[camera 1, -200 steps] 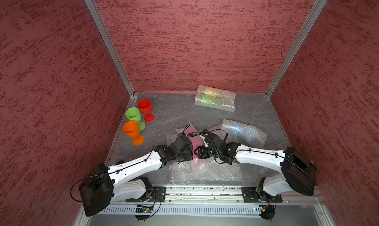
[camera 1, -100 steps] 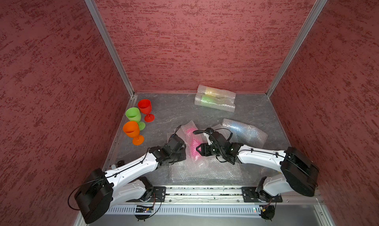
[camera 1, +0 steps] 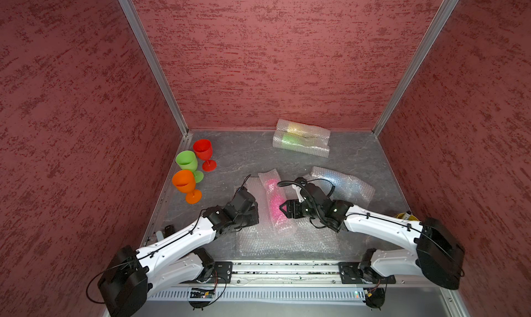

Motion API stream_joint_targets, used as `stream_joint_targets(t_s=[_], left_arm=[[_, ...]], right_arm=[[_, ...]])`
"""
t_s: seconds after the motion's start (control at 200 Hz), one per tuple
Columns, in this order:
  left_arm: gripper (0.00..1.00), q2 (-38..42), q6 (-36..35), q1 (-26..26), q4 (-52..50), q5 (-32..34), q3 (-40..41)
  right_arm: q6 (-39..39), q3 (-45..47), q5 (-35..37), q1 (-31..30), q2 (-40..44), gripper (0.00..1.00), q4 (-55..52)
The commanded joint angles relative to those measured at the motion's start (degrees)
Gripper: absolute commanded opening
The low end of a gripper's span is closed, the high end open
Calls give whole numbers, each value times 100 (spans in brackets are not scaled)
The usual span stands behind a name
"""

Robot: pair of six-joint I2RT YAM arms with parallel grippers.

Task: Unpack wine glasses from bubble wrap
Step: Unwrap the bubble wrap.

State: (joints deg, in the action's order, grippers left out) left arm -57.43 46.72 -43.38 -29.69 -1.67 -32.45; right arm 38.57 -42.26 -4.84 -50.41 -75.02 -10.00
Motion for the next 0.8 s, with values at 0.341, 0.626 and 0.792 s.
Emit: stream_joint_targets(t_s=[0.341, 0.626, 0.792], left_arm=[[0, 1304, 316, 44, -1108, -414, -470], [0, 1417, 391, 300, -1887, 131, -68], [0, 965, 469, 302, -1781, 344, -11]], right_arm=[[-270, -816, 627, 23, -290, 88, -742], [-417, -874, 909, 27, -736, 91, -946], [-704, -1020, 1275, 23, -1356, 92, -1148]])
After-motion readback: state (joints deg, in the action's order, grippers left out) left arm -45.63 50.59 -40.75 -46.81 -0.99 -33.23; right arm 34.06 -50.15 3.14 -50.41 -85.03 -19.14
